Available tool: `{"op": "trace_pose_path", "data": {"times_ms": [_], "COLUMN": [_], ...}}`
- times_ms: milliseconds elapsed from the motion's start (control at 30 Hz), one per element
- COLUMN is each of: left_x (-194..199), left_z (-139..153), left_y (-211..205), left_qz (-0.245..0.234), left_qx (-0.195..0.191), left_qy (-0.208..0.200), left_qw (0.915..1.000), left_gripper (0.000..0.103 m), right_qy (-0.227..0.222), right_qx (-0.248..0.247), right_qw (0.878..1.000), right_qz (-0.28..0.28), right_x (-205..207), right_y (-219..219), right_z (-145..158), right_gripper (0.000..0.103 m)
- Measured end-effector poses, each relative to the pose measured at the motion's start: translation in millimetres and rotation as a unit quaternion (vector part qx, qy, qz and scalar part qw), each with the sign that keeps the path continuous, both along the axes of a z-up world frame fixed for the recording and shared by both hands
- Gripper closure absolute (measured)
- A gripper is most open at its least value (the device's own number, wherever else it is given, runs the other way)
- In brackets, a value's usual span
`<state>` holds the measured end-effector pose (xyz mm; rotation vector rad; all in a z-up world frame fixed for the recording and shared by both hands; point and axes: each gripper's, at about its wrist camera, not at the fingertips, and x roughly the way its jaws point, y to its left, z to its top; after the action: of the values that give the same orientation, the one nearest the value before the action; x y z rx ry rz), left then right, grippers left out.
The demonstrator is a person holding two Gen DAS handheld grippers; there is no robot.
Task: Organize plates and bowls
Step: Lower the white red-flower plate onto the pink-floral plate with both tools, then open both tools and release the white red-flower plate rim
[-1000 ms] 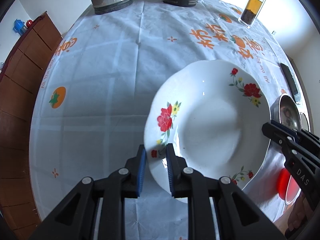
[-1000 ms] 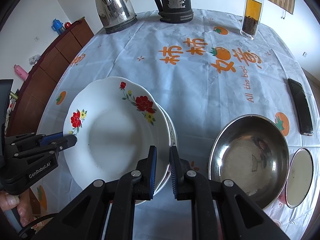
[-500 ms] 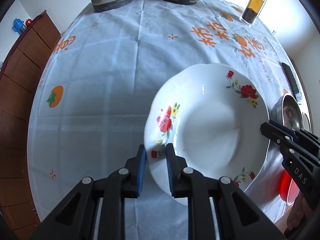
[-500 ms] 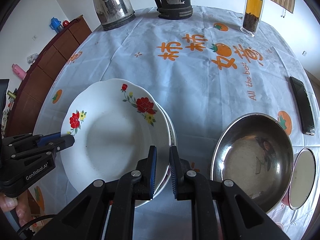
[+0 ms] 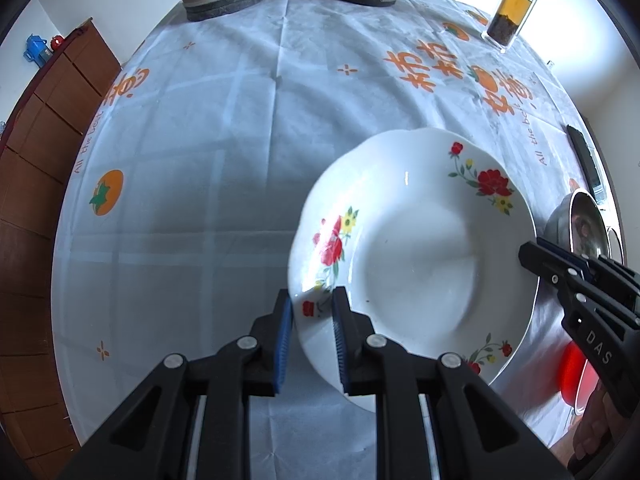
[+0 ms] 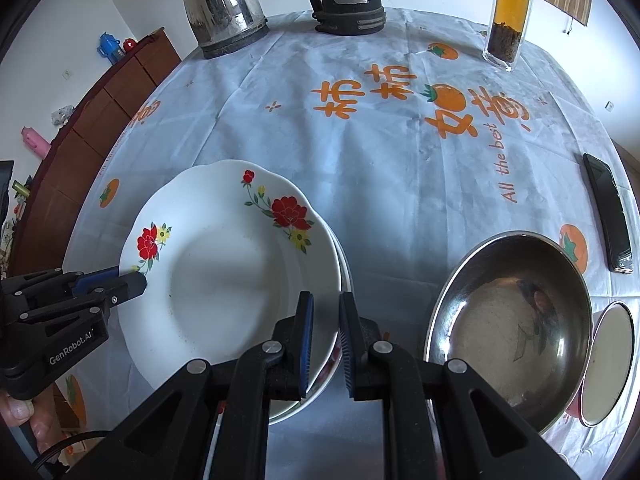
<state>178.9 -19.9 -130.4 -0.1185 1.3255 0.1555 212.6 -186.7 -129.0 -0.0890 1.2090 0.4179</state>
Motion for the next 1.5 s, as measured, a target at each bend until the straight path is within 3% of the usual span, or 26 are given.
{"op": "trace_pose_path", "data": {"times_ms": [1033, 1500], "left_x": [2.1, 2.5], "left_z": [-3.2, -5.8], "left_y": [-0.9, -6.9], "left_qz": [-0.002, -0.012], "left_qx": [0.015, 0.034], "left_qy": [-0.011, -0.014], "left_qw": [0.9998, 0.9993], "left_gripper": [0.084, 0.076], "right_qy": [-0.009, -0.014], "right_qx": [-0.01, -0.016], "right_qw": [1.0, 1.0], "right_qz": [0.011, 0.015], "right_x": [-0.3, -2.0], "right_y": [5.2, 5.7], "right_z": [-1.6, -0.6], "right_gripper": [0.089, 0.09]}}
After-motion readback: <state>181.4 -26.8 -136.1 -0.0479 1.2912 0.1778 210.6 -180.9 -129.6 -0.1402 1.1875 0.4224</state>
